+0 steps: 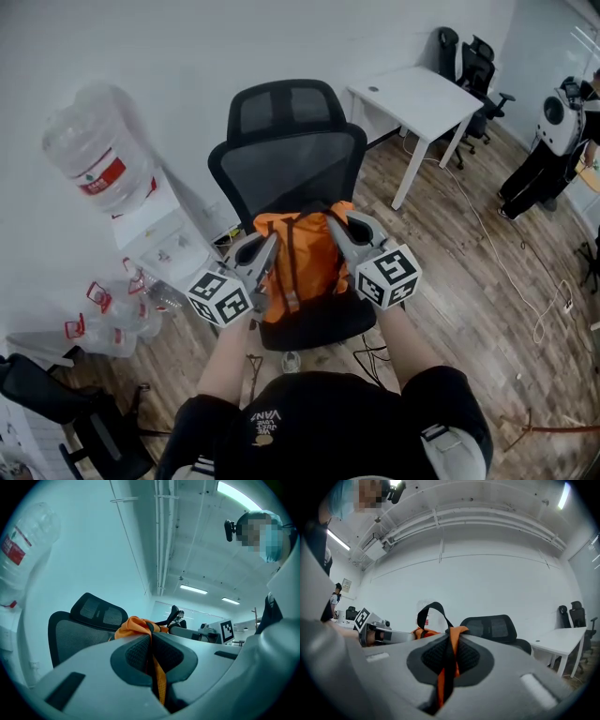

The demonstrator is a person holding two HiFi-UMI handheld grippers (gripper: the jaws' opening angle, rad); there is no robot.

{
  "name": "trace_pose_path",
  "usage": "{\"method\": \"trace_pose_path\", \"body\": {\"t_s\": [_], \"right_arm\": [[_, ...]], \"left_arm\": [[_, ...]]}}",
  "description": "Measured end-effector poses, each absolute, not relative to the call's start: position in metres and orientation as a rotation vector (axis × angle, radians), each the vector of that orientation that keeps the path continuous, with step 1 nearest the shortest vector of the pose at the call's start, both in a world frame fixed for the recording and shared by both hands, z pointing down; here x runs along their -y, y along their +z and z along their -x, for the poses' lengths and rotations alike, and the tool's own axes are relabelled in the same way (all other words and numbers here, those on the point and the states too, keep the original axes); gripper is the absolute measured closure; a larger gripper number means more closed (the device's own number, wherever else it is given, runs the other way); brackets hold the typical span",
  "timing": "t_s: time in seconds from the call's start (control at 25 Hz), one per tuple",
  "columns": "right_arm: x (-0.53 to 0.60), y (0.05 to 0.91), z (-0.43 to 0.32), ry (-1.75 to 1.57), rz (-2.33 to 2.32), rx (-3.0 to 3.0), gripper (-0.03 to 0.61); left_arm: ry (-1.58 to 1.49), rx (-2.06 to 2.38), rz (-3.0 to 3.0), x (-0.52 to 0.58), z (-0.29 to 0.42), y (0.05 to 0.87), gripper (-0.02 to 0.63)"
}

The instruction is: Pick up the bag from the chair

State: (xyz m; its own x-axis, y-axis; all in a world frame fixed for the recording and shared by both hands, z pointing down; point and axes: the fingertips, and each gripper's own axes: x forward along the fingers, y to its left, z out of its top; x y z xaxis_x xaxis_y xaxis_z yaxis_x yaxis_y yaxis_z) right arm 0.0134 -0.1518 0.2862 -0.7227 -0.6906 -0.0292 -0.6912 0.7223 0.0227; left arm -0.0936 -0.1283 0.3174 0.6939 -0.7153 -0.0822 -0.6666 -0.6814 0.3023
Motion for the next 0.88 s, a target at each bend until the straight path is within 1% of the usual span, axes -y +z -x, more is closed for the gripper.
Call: {"method": "trace_pose_path", "body": {"t_s": [0.88], "right_arm": [[0.155,0.271,-0.014,0.056,1.163,-2.848,0.575]], "left_arm": [[-0.271,1.094,-2.699,0.133,0.094,0.297,0.594]]}}
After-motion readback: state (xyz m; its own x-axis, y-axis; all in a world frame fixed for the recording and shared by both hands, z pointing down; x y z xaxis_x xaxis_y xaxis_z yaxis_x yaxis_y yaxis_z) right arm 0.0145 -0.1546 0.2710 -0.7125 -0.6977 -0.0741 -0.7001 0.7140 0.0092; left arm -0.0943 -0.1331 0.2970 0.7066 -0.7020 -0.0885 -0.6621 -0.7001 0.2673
